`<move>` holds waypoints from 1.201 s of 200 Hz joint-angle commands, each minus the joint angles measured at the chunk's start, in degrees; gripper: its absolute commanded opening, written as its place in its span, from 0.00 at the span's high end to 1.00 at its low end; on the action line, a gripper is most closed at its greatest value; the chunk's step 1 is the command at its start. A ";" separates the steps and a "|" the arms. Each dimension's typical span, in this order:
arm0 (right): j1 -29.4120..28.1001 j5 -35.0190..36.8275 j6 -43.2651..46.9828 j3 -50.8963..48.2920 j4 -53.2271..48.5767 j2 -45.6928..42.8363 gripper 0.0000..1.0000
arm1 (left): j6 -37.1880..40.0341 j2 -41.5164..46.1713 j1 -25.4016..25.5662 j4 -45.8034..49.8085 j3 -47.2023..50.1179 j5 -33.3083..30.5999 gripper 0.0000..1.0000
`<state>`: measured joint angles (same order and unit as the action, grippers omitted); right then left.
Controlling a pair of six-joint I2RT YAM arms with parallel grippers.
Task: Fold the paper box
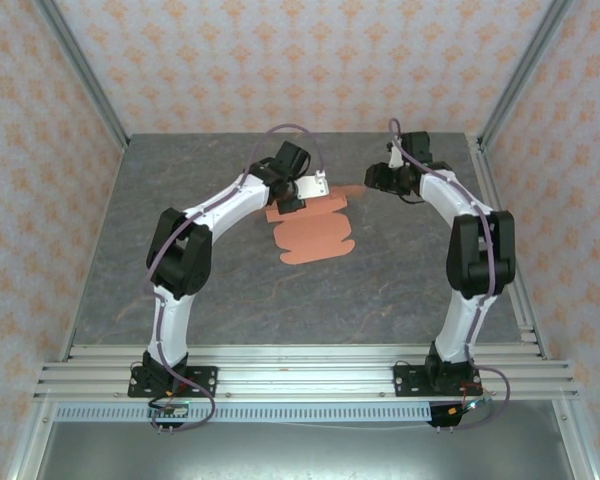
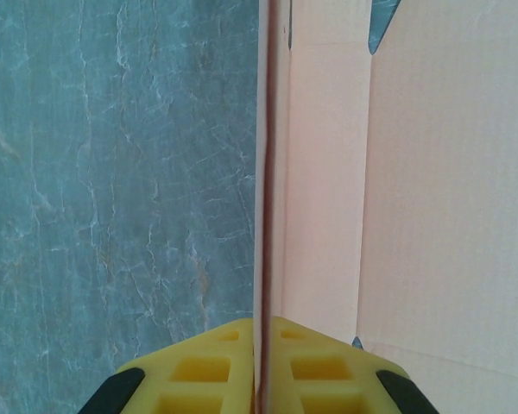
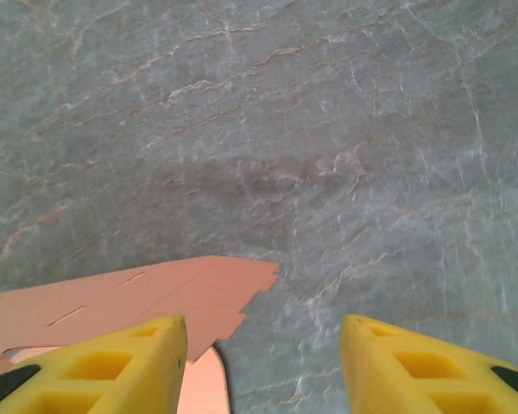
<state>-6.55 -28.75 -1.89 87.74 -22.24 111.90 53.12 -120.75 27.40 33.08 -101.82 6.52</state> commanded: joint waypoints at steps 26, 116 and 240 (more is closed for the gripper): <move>0.51 0.14 6.64 15.12 -11.59 10.83 0.57 | -0.83 -5.53 -2.90 6.43 -8.69 4.31 0.90; -0.31 -2.60 -8.67 -15.75 18.09 -1.90 0.27 | -1.32 -4.79 -4.02 10.45 -9.90 13.73 0.94; -3.97 -0.18 -15.93 -47.35 23.61 -32.18 0.19 | 6.59 5.07 -4.57 20.45 -3.05 27.27 1.00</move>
<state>-9.15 -28.51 -16.16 45.04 -3.22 78.59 57.91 -116.90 23.20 51.20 -106.91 30.74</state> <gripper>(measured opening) 0.808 0.061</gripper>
